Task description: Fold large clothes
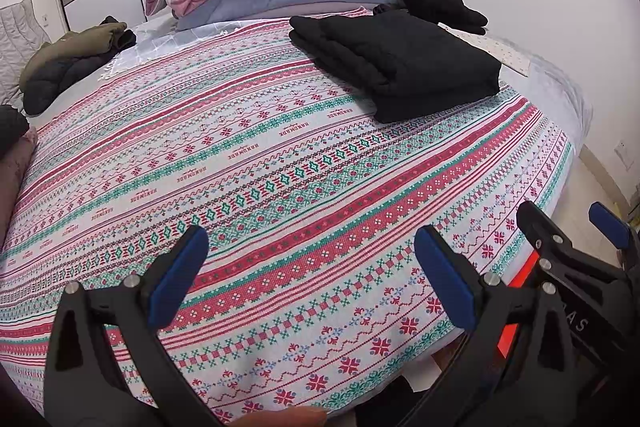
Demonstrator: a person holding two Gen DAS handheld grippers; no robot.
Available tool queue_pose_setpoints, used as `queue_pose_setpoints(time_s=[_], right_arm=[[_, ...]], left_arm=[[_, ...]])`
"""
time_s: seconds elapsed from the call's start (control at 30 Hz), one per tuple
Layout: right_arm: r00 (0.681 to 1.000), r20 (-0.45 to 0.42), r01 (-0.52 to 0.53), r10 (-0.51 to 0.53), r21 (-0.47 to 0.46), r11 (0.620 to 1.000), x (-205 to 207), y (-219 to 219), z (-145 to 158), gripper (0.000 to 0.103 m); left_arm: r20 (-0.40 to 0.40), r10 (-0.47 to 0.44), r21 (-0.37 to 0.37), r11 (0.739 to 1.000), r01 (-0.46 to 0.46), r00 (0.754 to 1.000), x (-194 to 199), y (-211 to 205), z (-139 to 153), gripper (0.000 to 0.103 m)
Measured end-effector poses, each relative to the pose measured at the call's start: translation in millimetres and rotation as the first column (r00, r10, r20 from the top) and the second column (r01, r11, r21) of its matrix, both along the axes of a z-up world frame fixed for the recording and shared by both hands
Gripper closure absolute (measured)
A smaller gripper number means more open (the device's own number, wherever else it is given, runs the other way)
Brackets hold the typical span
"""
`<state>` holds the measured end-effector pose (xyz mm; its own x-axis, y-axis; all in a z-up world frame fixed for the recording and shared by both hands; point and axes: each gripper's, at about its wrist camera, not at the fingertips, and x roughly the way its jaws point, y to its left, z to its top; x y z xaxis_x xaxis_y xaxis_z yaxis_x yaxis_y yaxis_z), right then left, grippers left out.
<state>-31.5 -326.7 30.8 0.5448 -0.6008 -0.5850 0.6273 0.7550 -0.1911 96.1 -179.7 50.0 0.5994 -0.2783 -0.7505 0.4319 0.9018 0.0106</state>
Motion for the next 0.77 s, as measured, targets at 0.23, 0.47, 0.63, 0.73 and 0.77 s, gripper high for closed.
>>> queue_pose_setpoints(time_s=[0.23,0.47,0.63,0.73,0.77], right_arm=[[1.000,-0.004,-0.001,0.001,0.001,1.000,0.8,-2.9,-0.8,0.000],[1.000,-0.008,0.002,-0.002,-0.002,1.000,0.2,-3.9,-0.7,0.000],[1.000,-0.009,0.001,-0.001,-0.002,1.000,0.4,-4.2,-0.7,0.000],[1.000,-0.009,0.001,-0.001,-0.002,1.000,0.5,-3.9,-0.7,0.000],[1.000,-0.009,0.001,-0.001,-0.002,1.000,0.3,-4.0,-0.8,0.000]], left_arm=[[0.007,-0.003,0.002,1.000,0.003,1.000,-1.7,-0.9,-0.1,0.001],[0.004,-0.006,0.003,1.000,0.006,1.000,-1.8,-1.2,-0.4,0.001],[0.002,-0.005,0.003,1.000,0.005,1.000,-1.6,-1.0,-0.8,0.001],[0.003,-0.005,0.005,1.000,0.005,1.000,-1.7,-0.7,-1.2,0.001],[0.002,-0.005,0.004,1.000,0.005,1.000,-1.6,-0.5,-1.1,0.001]])
